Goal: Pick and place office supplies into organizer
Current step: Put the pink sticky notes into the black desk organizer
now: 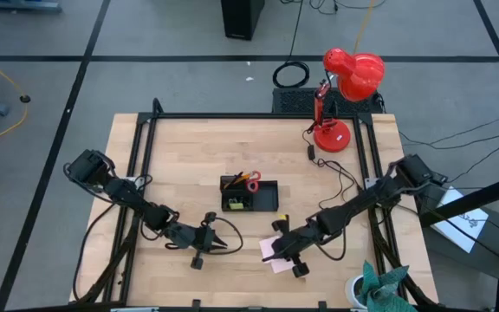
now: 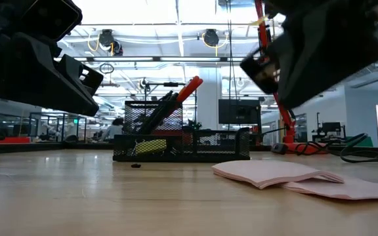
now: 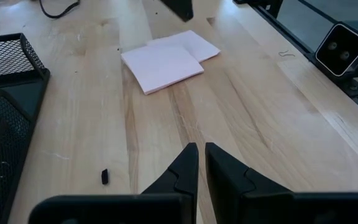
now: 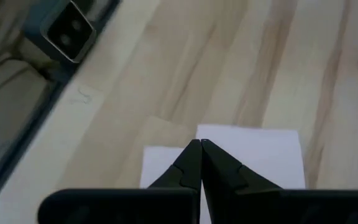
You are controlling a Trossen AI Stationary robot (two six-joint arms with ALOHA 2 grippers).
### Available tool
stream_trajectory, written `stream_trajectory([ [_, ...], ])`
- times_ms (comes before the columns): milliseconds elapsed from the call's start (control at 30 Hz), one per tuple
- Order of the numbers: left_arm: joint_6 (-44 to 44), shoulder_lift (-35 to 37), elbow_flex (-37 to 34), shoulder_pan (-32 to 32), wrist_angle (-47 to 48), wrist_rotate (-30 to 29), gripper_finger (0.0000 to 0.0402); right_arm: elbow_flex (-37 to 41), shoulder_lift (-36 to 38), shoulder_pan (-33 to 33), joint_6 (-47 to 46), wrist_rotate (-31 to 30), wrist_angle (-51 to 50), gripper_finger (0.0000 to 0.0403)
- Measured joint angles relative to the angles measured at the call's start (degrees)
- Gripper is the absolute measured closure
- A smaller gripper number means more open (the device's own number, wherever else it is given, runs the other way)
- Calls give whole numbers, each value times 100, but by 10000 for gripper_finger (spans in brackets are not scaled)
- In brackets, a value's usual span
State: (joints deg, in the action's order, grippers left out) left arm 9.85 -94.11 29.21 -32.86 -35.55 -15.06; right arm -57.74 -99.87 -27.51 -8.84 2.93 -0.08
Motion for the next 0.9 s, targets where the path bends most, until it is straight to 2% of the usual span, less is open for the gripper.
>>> stream_trajectory([
  [167, 26, 0, 0, 0, -17, 1, 364, 0, 61, -36, 297, -8, -43, 373],
  [400, 296, 0, 0, -78, -138, 6, 364, 0, 61, 152, 327, -465, -202, 271],
  [533, 382, 0, 0, -216, -144, 6, 364, -2, 63, 204, 342, -863, -441, 236],
  [667, 429, 0, 0, -346, -149, -78, 364, -2, 118, 206, 200, -908, -853, 236],
  [900, 448, 0, 0, -409, -186, -151, 364, -3, 162, 154, -291, -898, -1928, 278],
])
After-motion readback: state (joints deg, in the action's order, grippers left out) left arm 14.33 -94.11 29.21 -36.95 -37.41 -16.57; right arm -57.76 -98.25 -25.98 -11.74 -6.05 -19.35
